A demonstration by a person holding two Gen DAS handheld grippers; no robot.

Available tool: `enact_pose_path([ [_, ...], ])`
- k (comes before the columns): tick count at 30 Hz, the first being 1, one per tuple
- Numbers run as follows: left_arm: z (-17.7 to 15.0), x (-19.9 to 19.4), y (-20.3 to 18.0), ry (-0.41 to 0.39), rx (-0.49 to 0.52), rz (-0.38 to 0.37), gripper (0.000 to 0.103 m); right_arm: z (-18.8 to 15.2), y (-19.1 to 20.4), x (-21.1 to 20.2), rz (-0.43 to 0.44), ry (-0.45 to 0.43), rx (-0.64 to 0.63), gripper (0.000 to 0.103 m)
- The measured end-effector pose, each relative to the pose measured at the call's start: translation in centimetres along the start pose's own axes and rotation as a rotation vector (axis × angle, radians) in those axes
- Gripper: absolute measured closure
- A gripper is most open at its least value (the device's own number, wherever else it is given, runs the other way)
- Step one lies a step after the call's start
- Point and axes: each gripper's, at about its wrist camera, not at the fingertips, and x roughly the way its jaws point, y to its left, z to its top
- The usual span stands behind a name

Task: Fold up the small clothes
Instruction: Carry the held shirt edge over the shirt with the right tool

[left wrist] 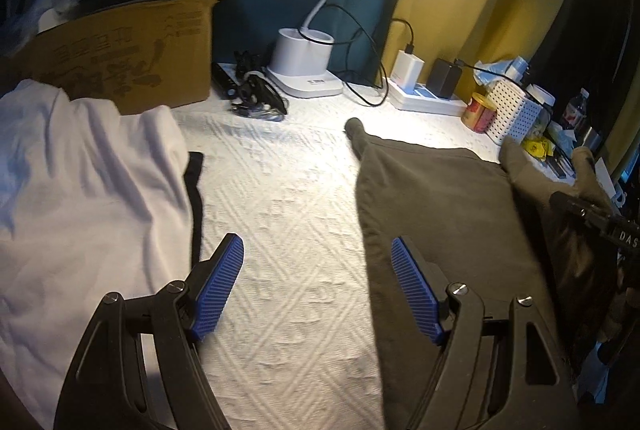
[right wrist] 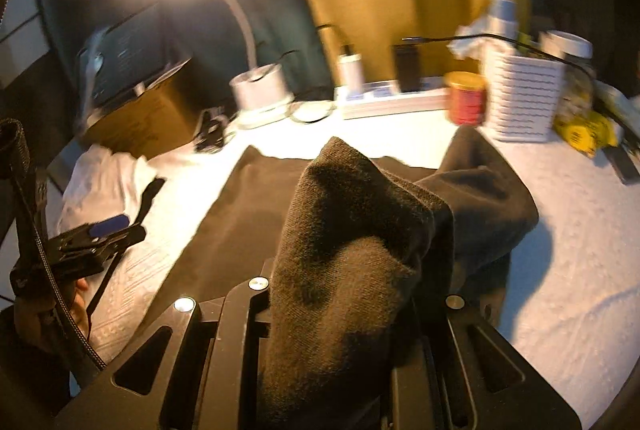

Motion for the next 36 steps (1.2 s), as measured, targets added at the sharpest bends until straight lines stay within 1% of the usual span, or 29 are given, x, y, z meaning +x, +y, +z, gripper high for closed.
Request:
enact_pose_path([
  [7,-0.6,-0.9,2.0,-0.009,-0.024,0.007,0.027,-0.9,4.6,2.6,0.052,0.066,-0.077,0.084],
  [12,-1.1,-0.9,2.7,-0.002,-0.037,0.004,0.027,-2.4,6.8,5.2,0.047,0.186,-0.126,0.084],
  [14,-1.2,-1.2,2.7,-0.004,-0.032,0.000,0.027,-3.0,7.4,6.1,0.051,0.232,-0.140,0.081],
  [15,-1.3,-1.2,2.8,-0.006,-0.029,-0.001,0.027,-3.2,7.6,6.2,0.054,0.244,-0.143,0.077],
  [16,-1.3,-1.4,2.8,-0.008,-0.027,0.000,0.027,-3.4,7.9,6.2,0.061,0.250,-0.148,0.069],
  [17,-1.4,-1.6,2.9,-0.009,-0.027,0.000,0.027,-3.6,8.2,6.1,0.071,0.253,-0.157,0.063],
  [18,-1.4,-1.8,3.0,-0.013,-0.028,0.002,0.027,-3.7,8.6,6.0,0.088,0.257,-0.165,0.052],
  [19,-1.4,-1.9,3.1,-0.014,-0.029,0.005,0.027,-3.8,9.1,5.8,0.110,0.259,-0.174,0.046],
  [21,-1.4,-2.1,3.3,-0.016,-0.030,0.011,0.027,-4.2,10.1,5.2,0.147,0.257,-0.212,0.044],
  [23,-1.4,-2.4,3.3,-0.018,-0.027,0.021,0.027,-5.0,11.4,4.5,0.192,0.262,-0.269,0.044],
  [25,-1.3,-2.7,3.2,-0.022,-0.020,0.031,0.027,-5.5,12.4,3.8,0.232,0.266,-0.299,0.044],
  [29,-1.0,-3.3,2.4,-0.033,0.009,0.045,0.027,-6.3,13.4,1.8,0.276,0.246,-0.349,0.044],
  [32,-0.5,-3.5,1.3,-0.042,0.033,0.047,0.027,-6.2,12.7,0.5,0.275,0.215,-0.338,0.044],
  [36,0.4,-3.5,-1.1,-0.049,0.086,0.037,0.027,-5.5,10.0,-1.4,0.241,0.162,-0.287,0.044],
])
